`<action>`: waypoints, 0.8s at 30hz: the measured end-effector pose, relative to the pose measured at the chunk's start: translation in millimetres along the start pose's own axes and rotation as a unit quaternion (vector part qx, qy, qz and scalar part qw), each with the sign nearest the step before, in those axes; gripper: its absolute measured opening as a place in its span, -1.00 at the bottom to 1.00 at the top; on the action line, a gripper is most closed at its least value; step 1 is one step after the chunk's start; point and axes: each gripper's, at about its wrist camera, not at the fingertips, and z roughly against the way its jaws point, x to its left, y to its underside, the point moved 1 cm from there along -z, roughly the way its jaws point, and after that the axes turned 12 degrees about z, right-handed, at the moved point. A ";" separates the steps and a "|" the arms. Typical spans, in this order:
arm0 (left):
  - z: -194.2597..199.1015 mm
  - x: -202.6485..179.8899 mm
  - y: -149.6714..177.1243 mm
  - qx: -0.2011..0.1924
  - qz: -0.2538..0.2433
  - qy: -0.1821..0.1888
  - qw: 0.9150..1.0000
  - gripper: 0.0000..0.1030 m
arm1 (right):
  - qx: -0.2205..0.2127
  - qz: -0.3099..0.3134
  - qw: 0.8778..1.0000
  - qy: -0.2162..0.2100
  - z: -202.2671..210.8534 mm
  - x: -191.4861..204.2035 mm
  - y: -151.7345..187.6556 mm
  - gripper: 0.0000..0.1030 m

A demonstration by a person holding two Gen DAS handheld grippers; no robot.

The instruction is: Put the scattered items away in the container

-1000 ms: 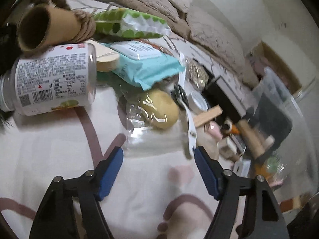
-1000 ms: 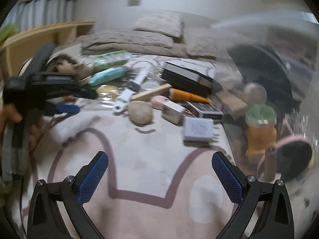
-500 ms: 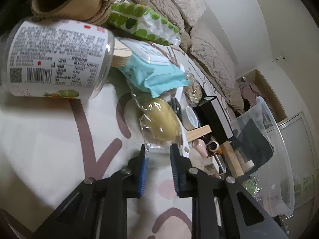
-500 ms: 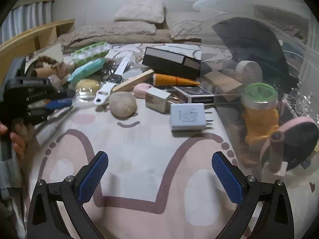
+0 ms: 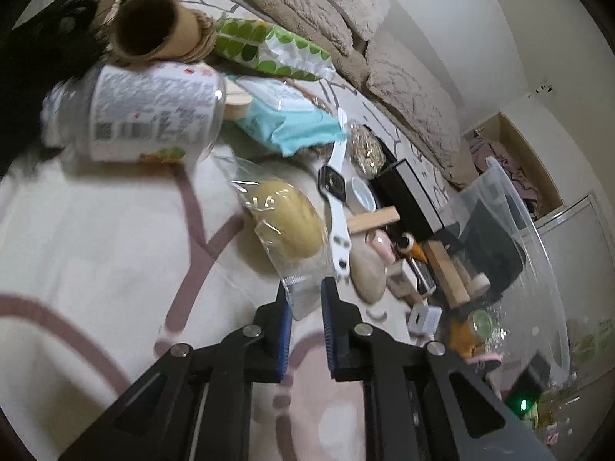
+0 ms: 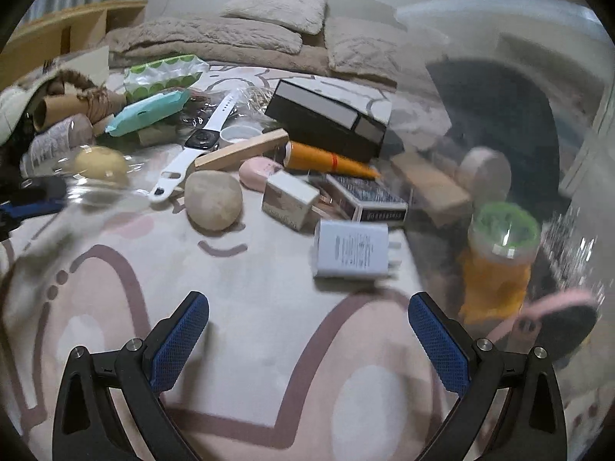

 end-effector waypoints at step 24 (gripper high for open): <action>54.5 25.8 66.1 -0.026 -0.011 -0.063 0.998 -0.69 | 0.062 -0.008 0.996 -0.066 -60.1 -10.1 -26.1 1.00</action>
